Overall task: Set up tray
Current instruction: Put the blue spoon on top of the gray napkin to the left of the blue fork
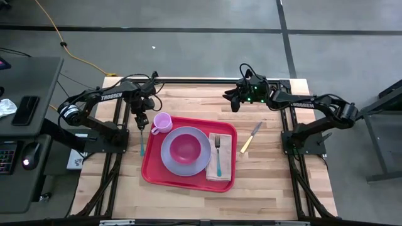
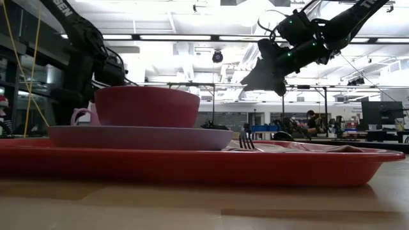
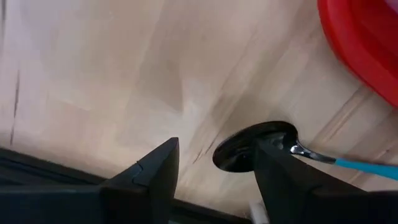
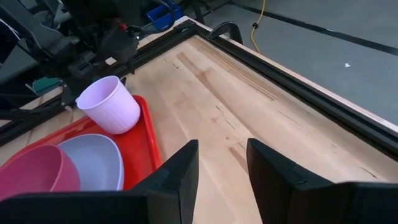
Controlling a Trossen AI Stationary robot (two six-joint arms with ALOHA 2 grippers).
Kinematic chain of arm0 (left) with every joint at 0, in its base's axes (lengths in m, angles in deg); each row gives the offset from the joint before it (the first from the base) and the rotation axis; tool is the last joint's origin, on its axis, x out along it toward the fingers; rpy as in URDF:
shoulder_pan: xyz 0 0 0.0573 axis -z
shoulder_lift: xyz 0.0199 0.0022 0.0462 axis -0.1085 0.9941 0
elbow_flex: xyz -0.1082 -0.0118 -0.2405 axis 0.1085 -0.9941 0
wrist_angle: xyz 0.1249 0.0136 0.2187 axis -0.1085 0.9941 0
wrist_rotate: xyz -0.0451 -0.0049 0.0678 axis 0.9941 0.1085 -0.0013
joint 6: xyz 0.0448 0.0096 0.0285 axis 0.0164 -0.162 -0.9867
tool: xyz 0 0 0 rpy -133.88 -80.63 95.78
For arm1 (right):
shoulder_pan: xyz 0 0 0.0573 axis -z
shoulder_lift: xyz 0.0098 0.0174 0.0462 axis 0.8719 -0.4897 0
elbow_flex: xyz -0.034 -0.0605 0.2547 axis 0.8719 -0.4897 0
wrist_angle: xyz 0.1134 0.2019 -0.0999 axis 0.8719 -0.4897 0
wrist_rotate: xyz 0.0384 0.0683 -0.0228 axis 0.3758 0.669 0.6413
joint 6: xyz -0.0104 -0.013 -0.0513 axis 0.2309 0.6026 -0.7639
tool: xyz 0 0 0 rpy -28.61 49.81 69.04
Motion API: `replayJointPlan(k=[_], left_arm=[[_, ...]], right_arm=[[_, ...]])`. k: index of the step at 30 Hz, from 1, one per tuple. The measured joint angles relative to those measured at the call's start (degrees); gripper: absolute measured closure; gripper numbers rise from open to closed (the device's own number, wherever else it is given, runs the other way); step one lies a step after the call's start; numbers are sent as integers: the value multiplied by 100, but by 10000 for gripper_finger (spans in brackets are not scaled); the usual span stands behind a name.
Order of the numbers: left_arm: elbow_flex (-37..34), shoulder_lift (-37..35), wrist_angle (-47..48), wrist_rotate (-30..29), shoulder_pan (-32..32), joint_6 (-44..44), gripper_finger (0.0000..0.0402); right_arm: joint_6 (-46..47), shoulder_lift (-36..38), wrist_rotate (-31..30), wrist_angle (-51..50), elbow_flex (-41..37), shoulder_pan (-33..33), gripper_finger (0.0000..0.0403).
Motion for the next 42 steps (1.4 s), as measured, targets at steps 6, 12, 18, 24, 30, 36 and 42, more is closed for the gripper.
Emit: replayJointPlan(k=[6, 12, 18, 24, 30, 36, 42], left_arm=[[-268, 2, -28, -4, 0, 7, 172], [-271, 2, -127, 2, 0, -1, 174], [-271, 2, -175, 2, 0, -2, 220], [-271, 2, -231, -49, 0, 38, 291], [-249, -15, -254, 17, 0, 44, 366], [-264, -4, -245, -18, 2, 51, 391], [-234, -2, -183, -70, 2, 64, 393]], right_arm=[[49, 0, 86, 0, 0, -11, 289], [51, 0, 88, 2, 0, -11, 289], [51, 0, 88, 1, 0, -11, 289], [51, 0, 86, 0, 0, -11, 289], [51, 0, 86, 1, 0, -12, 289], [51, 0, 85, 2, 0, -13, 289], [51, 0, 84, 2, 0, -13, 289]])
